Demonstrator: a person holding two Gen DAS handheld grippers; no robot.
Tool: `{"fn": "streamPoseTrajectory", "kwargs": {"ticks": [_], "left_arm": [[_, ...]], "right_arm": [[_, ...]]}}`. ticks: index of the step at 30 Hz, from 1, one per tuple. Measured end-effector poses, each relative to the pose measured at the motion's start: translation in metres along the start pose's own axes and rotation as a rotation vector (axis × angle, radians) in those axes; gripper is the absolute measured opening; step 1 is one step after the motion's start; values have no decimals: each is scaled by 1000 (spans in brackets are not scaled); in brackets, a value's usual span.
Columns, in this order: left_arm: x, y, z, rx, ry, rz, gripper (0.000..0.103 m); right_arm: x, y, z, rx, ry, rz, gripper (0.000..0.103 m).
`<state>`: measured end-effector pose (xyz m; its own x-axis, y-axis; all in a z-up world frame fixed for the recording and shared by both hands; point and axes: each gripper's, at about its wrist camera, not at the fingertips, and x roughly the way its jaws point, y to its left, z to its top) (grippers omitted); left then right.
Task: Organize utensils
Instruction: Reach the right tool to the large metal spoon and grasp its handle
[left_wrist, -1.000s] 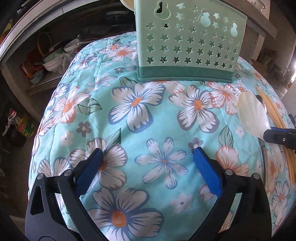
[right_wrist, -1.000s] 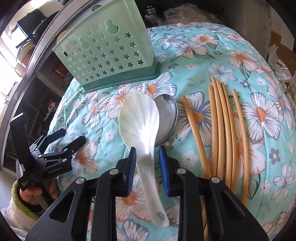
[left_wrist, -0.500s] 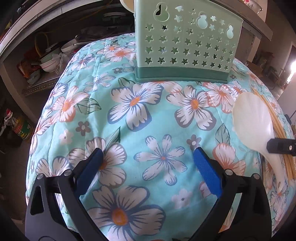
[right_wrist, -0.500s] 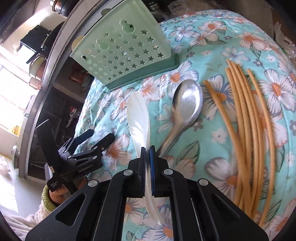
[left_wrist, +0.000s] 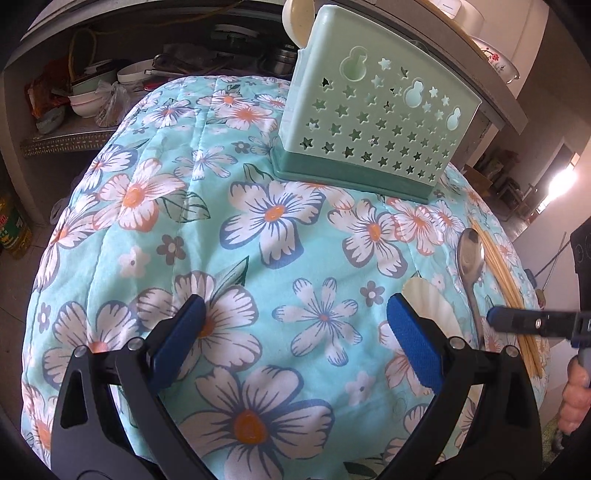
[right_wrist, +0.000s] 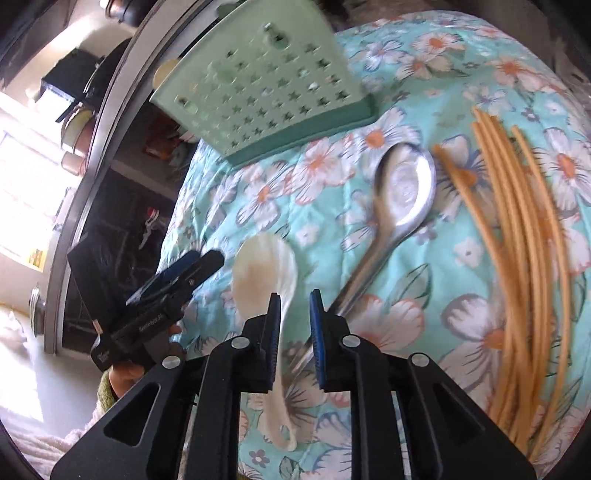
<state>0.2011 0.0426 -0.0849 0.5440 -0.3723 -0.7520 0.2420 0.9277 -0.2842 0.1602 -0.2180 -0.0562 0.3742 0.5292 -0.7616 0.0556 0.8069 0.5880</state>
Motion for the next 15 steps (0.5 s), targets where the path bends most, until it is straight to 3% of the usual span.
{"fn": "streamPoseTrajectory", "kwargs": {"ticks": [6,15], "left_arm": [[0,-1,-1,-5,-1,-5,95],[-1,-2,-1,4,0,6,95]], "right_arm": [[0,-44,18,165,-58,-75,22],[23,-34,28,130,-84,-87,23]]}}
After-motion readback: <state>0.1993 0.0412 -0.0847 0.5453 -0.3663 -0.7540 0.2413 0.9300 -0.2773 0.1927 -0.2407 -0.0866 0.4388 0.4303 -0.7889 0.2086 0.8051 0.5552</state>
